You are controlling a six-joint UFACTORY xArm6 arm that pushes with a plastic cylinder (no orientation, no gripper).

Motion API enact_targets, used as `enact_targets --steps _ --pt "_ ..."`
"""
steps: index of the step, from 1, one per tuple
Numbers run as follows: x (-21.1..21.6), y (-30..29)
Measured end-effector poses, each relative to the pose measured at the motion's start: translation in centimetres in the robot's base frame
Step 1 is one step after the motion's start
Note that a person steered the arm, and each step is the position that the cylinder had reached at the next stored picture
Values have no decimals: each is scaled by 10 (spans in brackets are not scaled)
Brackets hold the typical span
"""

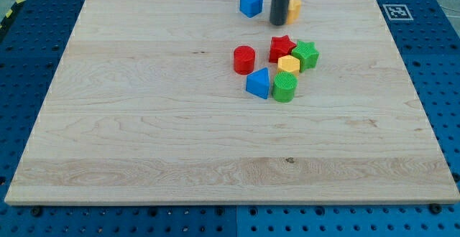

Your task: Move the blue cube left to the green circle

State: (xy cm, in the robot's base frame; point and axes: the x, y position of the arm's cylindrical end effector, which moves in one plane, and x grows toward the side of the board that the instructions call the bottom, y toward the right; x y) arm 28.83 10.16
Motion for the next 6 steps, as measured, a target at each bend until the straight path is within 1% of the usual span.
enact_targets --steps 1,2,3,5,6 --pt "21 25" --pt "47 35" --pt "80 29" --pt "111 -47" --pt "112 -78"
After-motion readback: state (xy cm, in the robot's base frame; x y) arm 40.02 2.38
